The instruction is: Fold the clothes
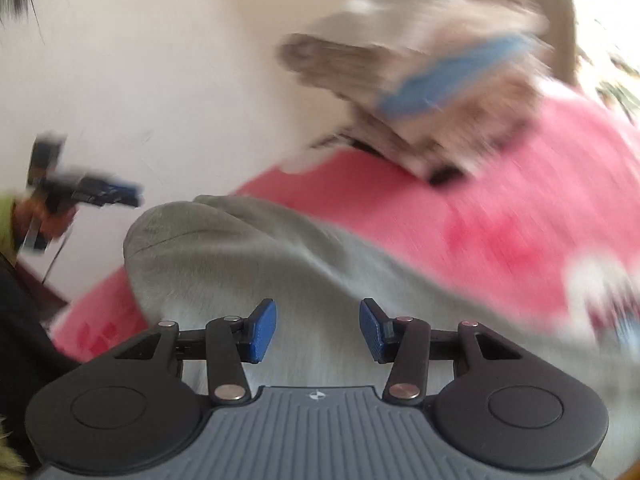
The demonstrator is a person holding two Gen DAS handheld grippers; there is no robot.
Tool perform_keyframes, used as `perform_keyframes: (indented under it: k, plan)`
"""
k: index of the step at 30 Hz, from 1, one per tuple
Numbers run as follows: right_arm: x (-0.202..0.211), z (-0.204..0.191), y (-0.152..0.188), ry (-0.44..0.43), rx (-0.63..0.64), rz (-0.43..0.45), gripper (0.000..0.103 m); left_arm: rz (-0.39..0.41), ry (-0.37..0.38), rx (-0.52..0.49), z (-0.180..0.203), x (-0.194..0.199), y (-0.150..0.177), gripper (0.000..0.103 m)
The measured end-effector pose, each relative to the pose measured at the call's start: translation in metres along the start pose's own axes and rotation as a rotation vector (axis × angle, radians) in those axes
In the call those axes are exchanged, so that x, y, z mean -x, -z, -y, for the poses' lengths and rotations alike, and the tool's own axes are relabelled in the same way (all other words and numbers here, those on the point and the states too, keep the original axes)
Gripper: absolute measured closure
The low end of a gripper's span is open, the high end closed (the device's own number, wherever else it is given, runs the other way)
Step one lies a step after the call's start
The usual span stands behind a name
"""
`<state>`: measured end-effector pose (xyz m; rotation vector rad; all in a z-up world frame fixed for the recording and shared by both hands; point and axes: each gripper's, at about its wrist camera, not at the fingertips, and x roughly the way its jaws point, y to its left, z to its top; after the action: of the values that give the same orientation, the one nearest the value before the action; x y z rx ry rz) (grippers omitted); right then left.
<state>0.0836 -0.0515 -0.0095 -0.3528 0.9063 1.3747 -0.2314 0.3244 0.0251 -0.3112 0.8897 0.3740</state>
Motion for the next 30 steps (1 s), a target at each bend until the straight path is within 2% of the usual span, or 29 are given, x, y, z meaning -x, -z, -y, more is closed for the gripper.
perform_keyframes:
  k: [2, 3, 6, 9, 14, 17, 18, 19, 20, 22, 25, 27, 30]
  plan:
    - [-0.035, -0.004, -0.015, 0.001, 0.087, -0.049, 0.054, 0.006, 0.115, -0.142, 0.027, -0.026, -0.019, 0.046]
    - [-0.052, -0.006, -0.023, 0.002, 0.129, -0.074, 0.054, -0.001, 0.141, -0.236, 0.042, -0.040, -0.023, 0.046]
    - [-0.080, -0.008, -0.031, 0.034, 0.210, -0.139, 0.055, -0.025, 0.153, -0.493, 0.076, -0.076, -0.021, 0.046]
    - [-0.093, -0.003, -0.034, 0.019, 0.217, -0.178, 0.055, -0.056, 0.155, -0.610, 0.081, -0.099, -0.017, 0.046]
    - [-0.109, -0.006, -0.027, -0.054, 0.267, -0.298, 0.055, -0.072, 0.195, -0.607, 0.070, -0.112, -0.024, 0.046]
    - [-0.123, -0.011, -0.020, -0.044, 0.317, -0.356, 0.055, -0.079, 0.220, -0.627, 0.064, -0.113, -0.024, 0.045]
    - [-0.127, -0.014, -0.018, -0.034, 0.331, -0.372, 0.058, -0.081, 0.226, -0.631, 0.063, -0.115, -0.024, 0.045]
    - [-0.130, -0.016, -0.015, -0.023, 0.346, -0.386, 0.068, -0.085, 0.231, -0.633, 0.063, -0.117, -0.024, 0.045]
    - [-0.130, -0.019, -0.014, -0.002, 0.367, -0.384, 0.083, -0.088, 0.234, -0.631, 0.064, -0.119, -0.024, 0.048]
    - [-0.122, -0.025, -0.012, 0.026, 0.403, -0.360, 0.098, -0.093, 0.240, -0.623, 0.066, -0.120, -0.023, 0.059]
    - [-0.094, -0.036, -0.014, 0.073, 0.419, -0.282, 0.099, -0.061, 0.213, -0.620, 0.071, -0.112, -0.019, 0.069]
    - [-0.071, -0.046, -0.016, 0.110, 0.439, -0.228, 0.099, -0.043, 0.207, -0.597, 0.072, -0.103, -0.021, 0.083]
    - [-0.049, -0.049, -0.022, 0.152, 0.451, -0.197, 0.099, -0.011, 0.218, -0.595, 0.078, -0.088, -0.027, 0.089]
